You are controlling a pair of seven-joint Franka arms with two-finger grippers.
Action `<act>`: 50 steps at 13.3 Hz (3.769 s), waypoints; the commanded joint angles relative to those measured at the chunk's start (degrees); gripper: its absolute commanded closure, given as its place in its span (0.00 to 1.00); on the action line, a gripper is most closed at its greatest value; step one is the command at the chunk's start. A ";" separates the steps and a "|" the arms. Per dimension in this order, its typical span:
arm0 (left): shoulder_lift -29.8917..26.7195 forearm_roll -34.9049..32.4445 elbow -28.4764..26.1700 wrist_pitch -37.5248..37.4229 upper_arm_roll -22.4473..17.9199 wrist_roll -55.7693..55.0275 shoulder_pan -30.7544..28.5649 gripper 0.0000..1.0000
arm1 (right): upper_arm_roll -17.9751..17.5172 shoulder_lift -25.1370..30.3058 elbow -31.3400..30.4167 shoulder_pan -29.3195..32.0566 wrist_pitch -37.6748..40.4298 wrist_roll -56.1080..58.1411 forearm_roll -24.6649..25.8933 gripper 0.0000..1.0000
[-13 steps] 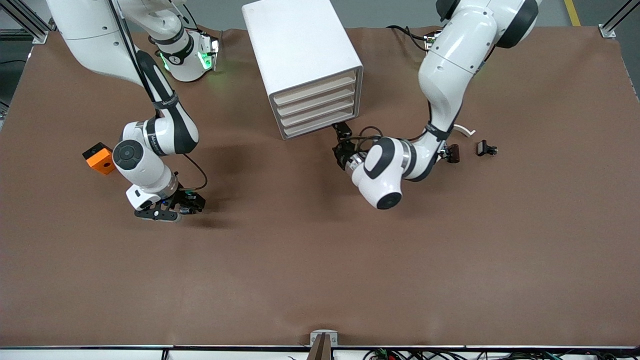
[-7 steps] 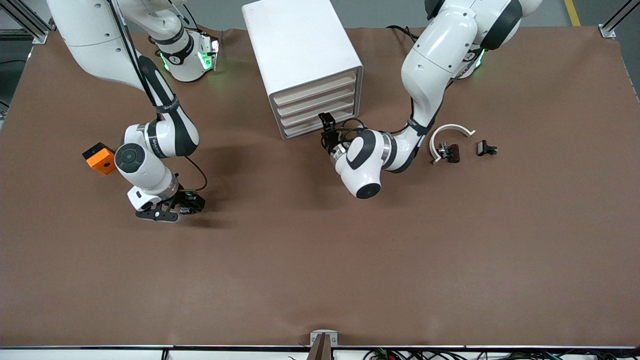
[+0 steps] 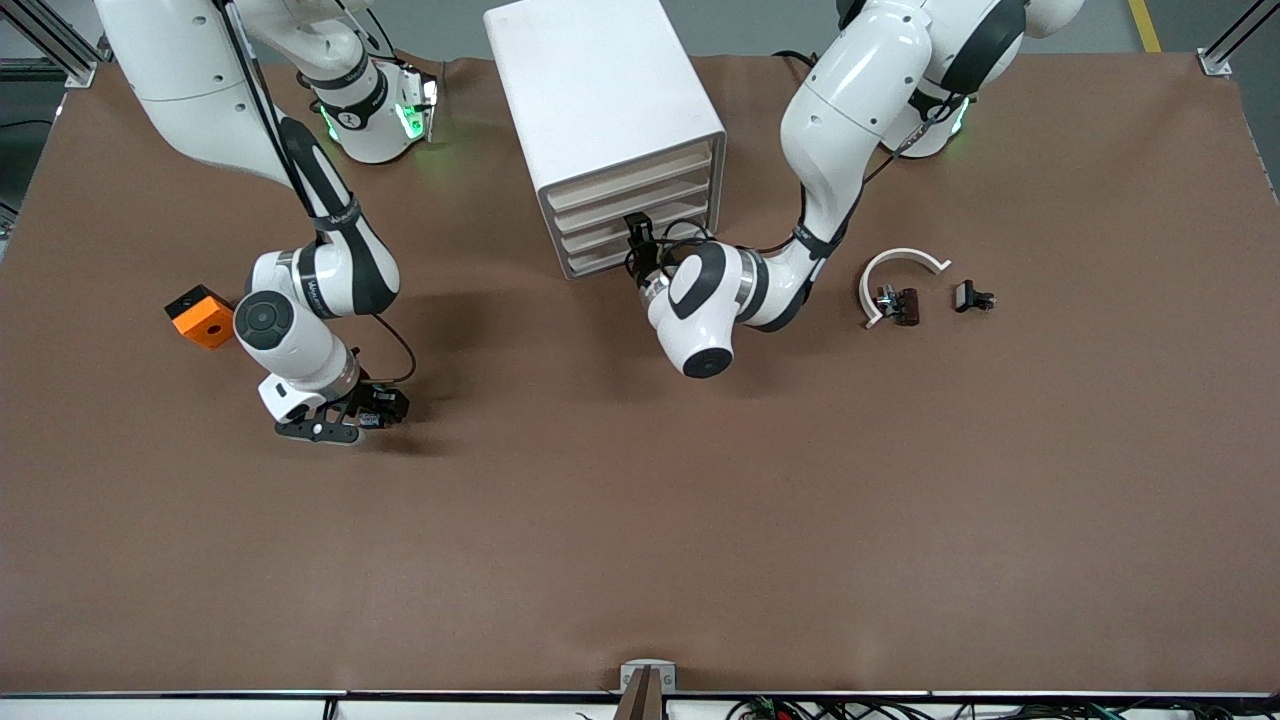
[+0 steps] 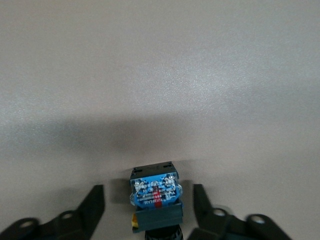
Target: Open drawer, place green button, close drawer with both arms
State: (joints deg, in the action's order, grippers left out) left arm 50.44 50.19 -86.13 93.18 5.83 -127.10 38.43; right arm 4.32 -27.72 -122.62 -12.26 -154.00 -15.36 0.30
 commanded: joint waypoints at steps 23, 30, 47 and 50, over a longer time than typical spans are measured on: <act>-0.16 -0.18 10.53 9.12 -10.92 5.99 -4.94 0.00 | -1.24 7.86 17.40 -23.50 29.44 -48.68 0.23 1.00; -5.25 -11.83 15.55 9.12 -15.94 21.67 -5.11 0.00 | -1.24 5.77 22.85 -33.44 30.51 -66.18 -1.53 1.00; -18.96 -42.72 -12.38 33.72 -11.73 74.54 -4.85 0.00 | -1.16 -8.57 33.06 -41.01 29.81 -74.99 -1.44 1.00; -20.90 -42.72 -17.82 36.09 -10.58 75.67 -5.11 0.00 | -1.16 -8.57 33.15 -41.00 29.90 -74.12 -0.83 0.00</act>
State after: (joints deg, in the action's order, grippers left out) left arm 33.45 8.64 -97.20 125.96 -5.34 -52.93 33.62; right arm 2.62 -35.45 -91.12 -52.56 -124.75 -89.45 -0.86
